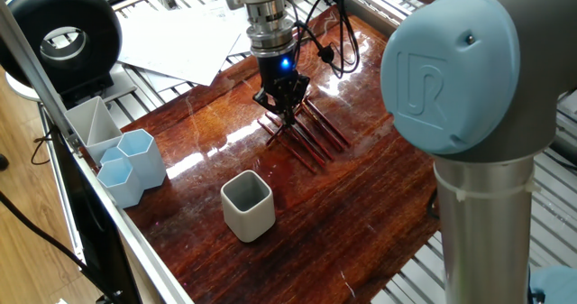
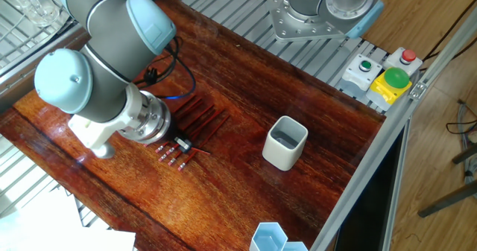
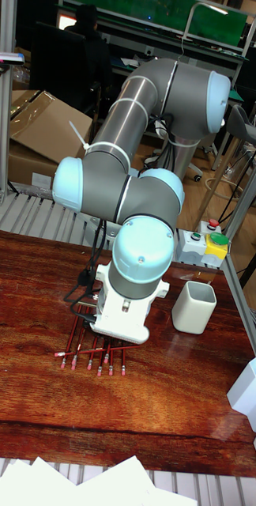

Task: Put the pen into the pen holder

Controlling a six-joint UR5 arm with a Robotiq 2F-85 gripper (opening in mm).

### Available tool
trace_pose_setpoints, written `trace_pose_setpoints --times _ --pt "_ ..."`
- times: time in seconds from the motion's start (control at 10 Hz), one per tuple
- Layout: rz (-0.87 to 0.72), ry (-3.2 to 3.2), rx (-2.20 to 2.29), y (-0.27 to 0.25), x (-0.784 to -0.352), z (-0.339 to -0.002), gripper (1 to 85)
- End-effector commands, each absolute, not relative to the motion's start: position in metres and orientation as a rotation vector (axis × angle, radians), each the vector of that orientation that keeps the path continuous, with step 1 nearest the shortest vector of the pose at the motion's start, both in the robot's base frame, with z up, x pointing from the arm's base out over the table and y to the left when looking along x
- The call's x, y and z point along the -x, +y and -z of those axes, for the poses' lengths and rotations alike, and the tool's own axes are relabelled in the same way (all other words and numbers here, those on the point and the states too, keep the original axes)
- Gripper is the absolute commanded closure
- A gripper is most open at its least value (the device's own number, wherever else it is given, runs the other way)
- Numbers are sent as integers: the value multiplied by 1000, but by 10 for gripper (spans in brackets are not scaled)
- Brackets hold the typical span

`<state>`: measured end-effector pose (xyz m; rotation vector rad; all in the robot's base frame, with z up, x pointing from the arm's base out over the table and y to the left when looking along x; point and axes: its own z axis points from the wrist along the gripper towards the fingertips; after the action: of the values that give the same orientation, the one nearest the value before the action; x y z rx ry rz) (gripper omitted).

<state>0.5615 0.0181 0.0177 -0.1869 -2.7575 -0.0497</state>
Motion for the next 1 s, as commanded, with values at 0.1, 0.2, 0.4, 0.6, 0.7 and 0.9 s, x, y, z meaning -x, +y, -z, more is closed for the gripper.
trace_pose_setpoints --times 0.1,0.2,0.4,0.6,0.7,0.9 --pt "62 -2762 228 25 -562 -28 847" --pt "64 -2762 232 26 -561 -33 847" --pt "87 -2766 234 35 -555 -48 847" --pt "148 -2768 260 60 -542 -76 847" --pt "155 -2775 269 68 -535 -87 847" --pt "187 -2792 283 84 -521 -104 847"
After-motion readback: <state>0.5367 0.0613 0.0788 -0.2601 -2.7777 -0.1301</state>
